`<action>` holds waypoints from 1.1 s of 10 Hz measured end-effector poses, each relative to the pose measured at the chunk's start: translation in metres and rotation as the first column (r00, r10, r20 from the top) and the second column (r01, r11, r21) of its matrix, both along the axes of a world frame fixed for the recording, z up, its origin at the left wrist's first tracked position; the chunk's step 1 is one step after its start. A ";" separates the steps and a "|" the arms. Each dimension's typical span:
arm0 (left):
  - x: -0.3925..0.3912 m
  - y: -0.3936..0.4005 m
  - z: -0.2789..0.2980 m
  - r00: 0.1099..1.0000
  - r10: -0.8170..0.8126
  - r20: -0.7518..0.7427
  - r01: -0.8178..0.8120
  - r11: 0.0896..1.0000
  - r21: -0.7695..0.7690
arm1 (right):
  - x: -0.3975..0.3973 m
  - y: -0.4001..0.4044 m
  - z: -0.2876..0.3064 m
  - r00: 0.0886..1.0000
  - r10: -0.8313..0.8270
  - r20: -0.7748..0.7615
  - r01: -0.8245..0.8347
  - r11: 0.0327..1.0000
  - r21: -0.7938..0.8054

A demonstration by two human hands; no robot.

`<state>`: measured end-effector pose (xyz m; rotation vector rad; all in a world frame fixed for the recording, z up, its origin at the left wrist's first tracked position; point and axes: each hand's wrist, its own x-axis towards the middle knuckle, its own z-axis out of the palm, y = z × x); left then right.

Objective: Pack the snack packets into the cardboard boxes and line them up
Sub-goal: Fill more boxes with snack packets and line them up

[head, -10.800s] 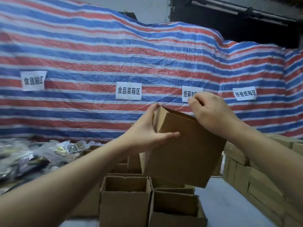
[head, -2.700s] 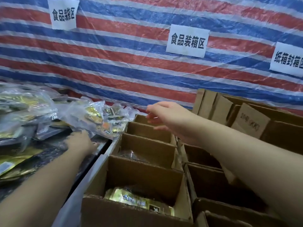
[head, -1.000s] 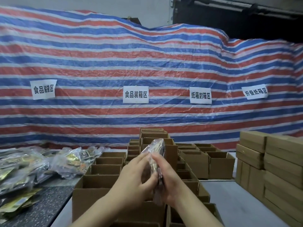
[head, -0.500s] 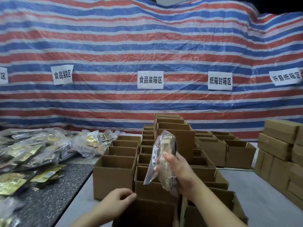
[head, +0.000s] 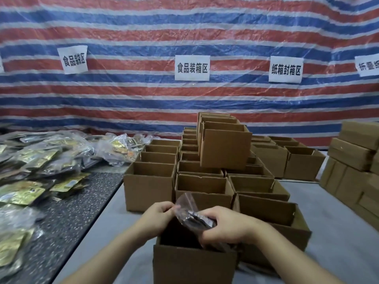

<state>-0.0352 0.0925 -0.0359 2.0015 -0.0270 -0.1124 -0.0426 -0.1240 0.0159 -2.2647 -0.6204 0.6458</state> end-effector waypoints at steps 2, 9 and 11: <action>-0.005 -0.020 -0.001 0.999 -0.053 0.006 0.053 0.998 -0.025 | 0.007 -0.002 0.013 0.973 0.099 -0.210 -0.185 0.876 -0.445; -0.001 -0.032 -0.007 0.994 -0.074 0.081 0.065 0.992 0.108 | 0.016 0.020 -0.014 0.918 0.137 -0.372 -0.338 0.761 -0.554; -0.002 -0.031 -0.003 0.995 -0.062 0.083 0.051 0.991 0.126 | 0.022 0.028 -0.021 0.893 -0.024 -0.450 -0.218 0.851 -0.478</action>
